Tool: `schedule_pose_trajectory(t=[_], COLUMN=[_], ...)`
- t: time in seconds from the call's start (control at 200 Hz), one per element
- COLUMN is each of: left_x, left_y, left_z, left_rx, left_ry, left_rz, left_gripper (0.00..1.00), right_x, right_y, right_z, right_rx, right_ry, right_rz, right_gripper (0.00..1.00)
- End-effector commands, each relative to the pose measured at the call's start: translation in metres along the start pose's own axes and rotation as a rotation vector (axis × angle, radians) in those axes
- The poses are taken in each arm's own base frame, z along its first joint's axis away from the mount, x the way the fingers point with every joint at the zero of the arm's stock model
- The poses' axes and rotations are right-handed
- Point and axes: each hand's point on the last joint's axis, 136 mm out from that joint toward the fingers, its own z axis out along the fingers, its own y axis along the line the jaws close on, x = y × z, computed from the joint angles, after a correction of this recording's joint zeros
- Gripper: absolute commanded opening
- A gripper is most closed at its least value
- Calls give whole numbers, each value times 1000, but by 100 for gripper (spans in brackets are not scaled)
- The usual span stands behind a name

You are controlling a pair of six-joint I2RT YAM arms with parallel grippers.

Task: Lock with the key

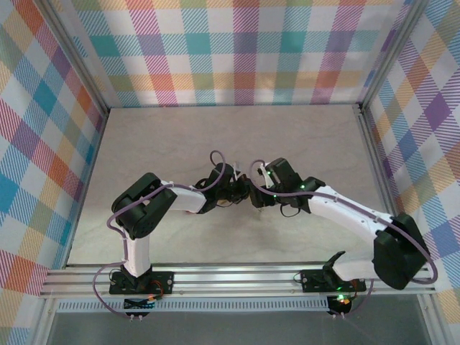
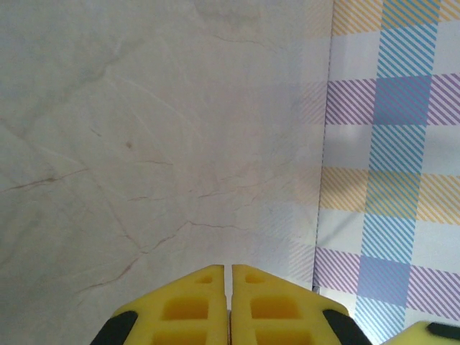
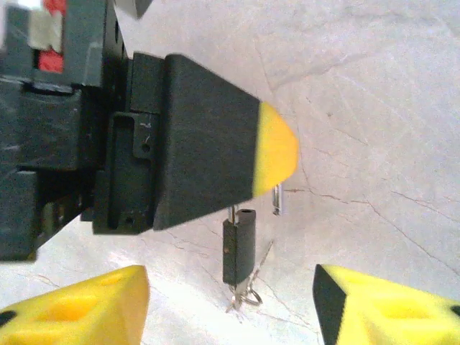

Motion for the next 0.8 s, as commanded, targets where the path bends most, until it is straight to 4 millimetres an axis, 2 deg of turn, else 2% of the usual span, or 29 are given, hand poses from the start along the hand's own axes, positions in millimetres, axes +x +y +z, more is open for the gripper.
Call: schedule_pose_trajectory(t=[0.0, 0.065, 0.16, 0.28, 0.465, 0.59, 0.795], left_x=[-11, -13, -14, -17, -18, -16, -5], left_y=[-25, -34, -45, -52, -75, -96, -147], left_z=[-13, -15, -18, -24, -39, -57, -97], left_rx=[90, 147, 219, 255, 316, 392, 627], left_ry=[-35, -40, -45, -55, -59, -73, -70], left_rz=[2, -2, -4, 4, 80, 156, 273], left_gripper=[0, 0, 0, 0, 0, 0, 0], right_x=[-14, -16, -17, -17, -24, -29, -34], right_y=[-1, 1, 5, 12, 12, 23, 39], right_z=[-14, -20, -32, -43, -61, -76, -100], right_rx=[-52, -117, -226, -340, -494, -615, -728], right_ry=[-90, -107, -139, -145, -200, -227, -279], right_rz=[55, 101, 160, 210, 301, 298, 241], right_gripper=[71, 76, 91, 98, 99, 99, 98])
